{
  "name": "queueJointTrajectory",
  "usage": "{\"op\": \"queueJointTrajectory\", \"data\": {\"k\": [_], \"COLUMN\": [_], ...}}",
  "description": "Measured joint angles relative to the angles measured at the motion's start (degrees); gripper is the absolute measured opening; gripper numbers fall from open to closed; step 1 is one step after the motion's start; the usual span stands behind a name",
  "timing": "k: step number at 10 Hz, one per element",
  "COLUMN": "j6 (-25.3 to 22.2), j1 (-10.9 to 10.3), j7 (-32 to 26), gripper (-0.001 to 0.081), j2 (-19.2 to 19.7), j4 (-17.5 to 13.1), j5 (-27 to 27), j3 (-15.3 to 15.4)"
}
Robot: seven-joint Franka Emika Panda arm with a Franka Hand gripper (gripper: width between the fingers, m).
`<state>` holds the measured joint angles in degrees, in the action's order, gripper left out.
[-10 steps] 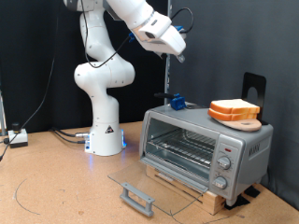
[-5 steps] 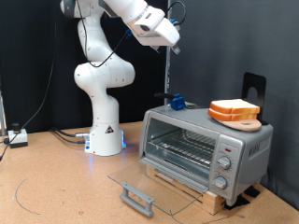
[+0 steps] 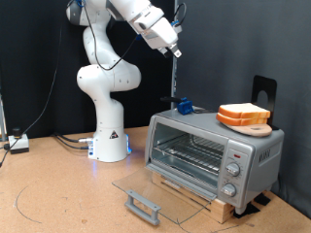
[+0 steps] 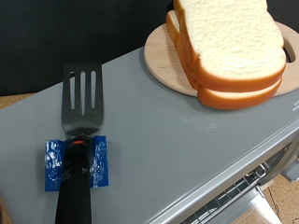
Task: Make a piece of toast with the oven
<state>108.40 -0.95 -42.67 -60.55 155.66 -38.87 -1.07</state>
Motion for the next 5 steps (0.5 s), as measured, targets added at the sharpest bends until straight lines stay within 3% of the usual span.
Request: {"op": "queueJointTrajectory", "data": {"k": [1, 3, 5], "j6": [0.0, -6.5, -9.2], "j1": [-0.2, -0.1, 0.2], "j7": [-1.5, 2.9, 6.1], "gripper": [0.0807, 0.0807, 0.0807], "j2": [0.1, 1.2, 1.5], "j4": [0.0, -0.6, -0.7], "j5": [0.0, 0.4, 0.4], "j3": [0.0, -0.5, -0.5]}}
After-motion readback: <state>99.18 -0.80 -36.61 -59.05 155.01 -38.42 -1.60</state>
